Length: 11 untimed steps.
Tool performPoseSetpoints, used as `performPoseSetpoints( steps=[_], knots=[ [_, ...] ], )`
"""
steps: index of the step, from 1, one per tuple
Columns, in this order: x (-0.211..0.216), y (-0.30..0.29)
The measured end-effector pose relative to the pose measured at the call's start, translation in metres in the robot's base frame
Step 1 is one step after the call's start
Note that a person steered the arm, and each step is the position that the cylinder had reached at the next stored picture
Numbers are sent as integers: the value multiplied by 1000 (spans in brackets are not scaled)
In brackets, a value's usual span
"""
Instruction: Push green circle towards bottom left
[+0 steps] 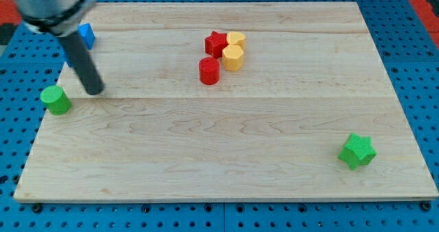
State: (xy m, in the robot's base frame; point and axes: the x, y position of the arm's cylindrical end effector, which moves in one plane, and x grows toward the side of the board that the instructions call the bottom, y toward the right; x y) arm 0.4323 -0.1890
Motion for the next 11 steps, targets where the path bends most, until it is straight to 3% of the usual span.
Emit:
performPoseSetpoints(
  steps=[1,2,3,5,7,8,11],
  knots=[
    [-44,-49],
    [-45,-105],
    [-37,-115],
    [10,-91],
    [29,-108],
    [62,-35],
    [96,-102]
  ],
)
